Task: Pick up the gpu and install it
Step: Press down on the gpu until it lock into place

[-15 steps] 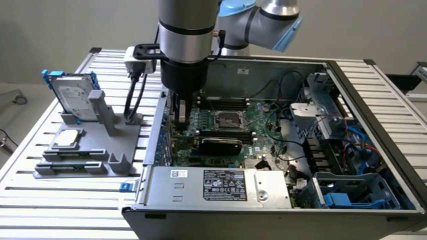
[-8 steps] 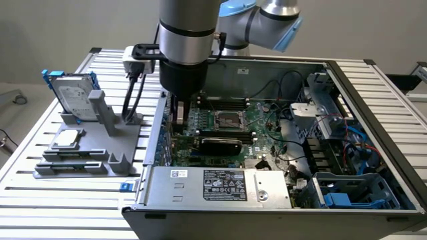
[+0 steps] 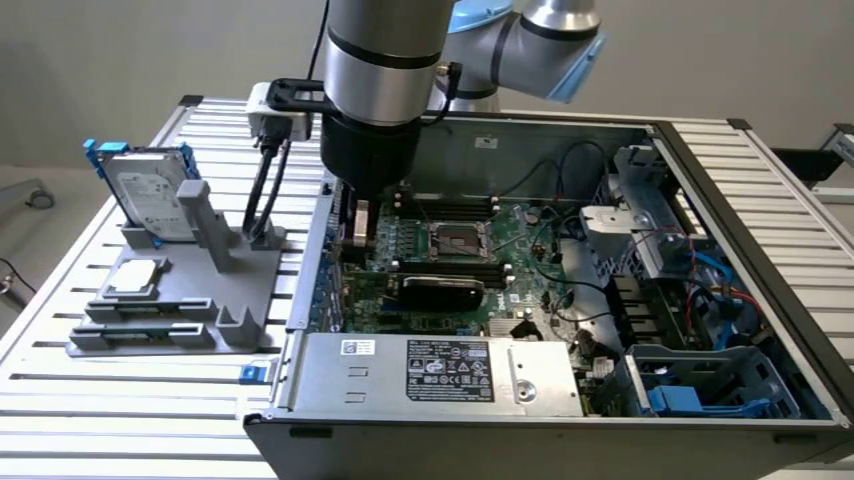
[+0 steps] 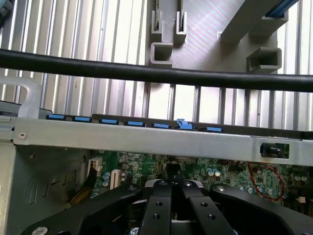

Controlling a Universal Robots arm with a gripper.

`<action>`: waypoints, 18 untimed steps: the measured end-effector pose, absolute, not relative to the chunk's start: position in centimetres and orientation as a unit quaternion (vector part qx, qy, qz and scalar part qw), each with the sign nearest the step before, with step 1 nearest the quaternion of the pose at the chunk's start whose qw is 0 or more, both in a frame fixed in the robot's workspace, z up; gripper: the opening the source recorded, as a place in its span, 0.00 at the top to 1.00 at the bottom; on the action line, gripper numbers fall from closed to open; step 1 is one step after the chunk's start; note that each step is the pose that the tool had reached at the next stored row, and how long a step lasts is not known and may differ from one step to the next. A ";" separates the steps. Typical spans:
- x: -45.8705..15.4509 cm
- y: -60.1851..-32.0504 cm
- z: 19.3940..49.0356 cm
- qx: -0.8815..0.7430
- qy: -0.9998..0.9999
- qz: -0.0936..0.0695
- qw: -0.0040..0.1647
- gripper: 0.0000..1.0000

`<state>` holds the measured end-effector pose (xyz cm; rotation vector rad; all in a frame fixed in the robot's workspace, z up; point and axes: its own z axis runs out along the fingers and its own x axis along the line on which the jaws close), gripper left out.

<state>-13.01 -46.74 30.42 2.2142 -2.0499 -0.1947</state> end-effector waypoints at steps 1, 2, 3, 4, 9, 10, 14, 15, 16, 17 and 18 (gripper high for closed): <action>-13.0 -46.7 30.4 0.731 -0.677 -0.064 0.059 0.89; -13.0 -46.7 30.4 0.731 -0.677 -0.064 0.059 0.89; -13.0 -46.7 30.4 0.731 -0.677 -0.064 0.059 0.89; -13.0 -46.8 30.4 0.731 -0.677 -0.064 0.060 0.89; -13.0 -46.8 30.4 0.731 -0.677 -0.061 0.063 0.89; -13.0 -46.8 30.4 0.731 -0.677 -0.061 0.063 0.89; -13.0 -46.7 30.4 0.731 -0.677 -0.061 0.064 0.89; -13.0 -46.7 30.4 0.731 -0.677 -0.062 0.065 0.89; -13.0 -46.7 30.4 0.731 -0.677 -0.062 0.065 0.89; -13.0 -46.7 30.4 0.730 -0.677 -0.062 0.065 0.89; -13.0 -46.7 30.4 0.730 -0.677 -0.063 0.066 0.89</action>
